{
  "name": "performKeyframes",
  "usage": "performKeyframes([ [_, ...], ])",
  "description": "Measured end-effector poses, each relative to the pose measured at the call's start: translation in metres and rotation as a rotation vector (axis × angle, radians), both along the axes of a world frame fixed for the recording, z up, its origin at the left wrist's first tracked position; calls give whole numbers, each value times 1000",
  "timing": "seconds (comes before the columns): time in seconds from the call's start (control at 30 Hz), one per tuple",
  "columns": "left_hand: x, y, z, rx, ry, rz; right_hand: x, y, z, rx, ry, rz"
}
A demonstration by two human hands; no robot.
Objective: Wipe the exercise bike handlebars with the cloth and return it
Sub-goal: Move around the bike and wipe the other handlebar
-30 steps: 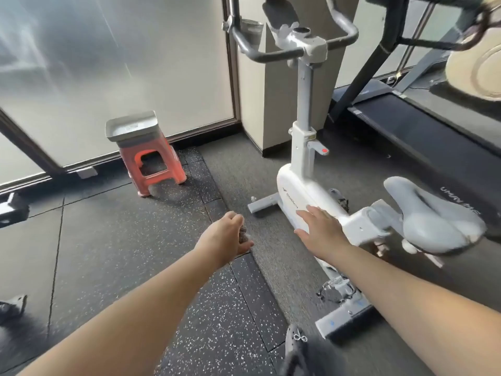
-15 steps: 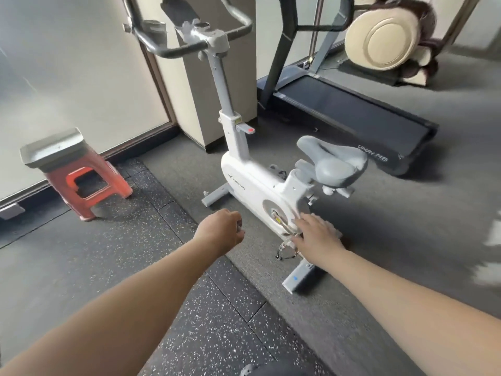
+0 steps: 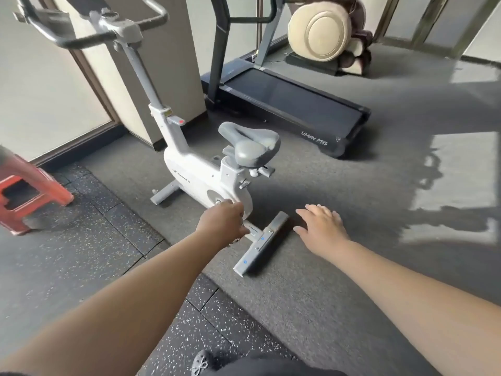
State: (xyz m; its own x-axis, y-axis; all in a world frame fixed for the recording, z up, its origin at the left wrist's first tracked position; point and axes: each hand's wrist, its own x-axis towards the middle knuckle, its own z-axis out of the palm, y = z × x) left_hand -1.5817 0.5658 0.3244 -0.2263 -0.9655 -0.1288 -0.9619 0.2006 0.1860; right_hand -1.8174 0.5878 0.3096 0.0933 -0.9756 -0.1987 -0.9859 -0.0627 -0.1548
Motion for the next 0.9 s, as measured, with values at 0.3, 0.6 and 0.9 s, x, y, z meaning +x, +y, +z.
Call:
performKeyframes([
  [0.3,-79,-20,-3,-24,64,28,-87,-23,9,4,14,-58],
  [0.6,-123,-124,-10,0,55,-31,-126,-115,24,-50,28,-107],
  [0.9,-169,-220,5,-81,19,-105,-167,-201,29,-85,37,-176],
])
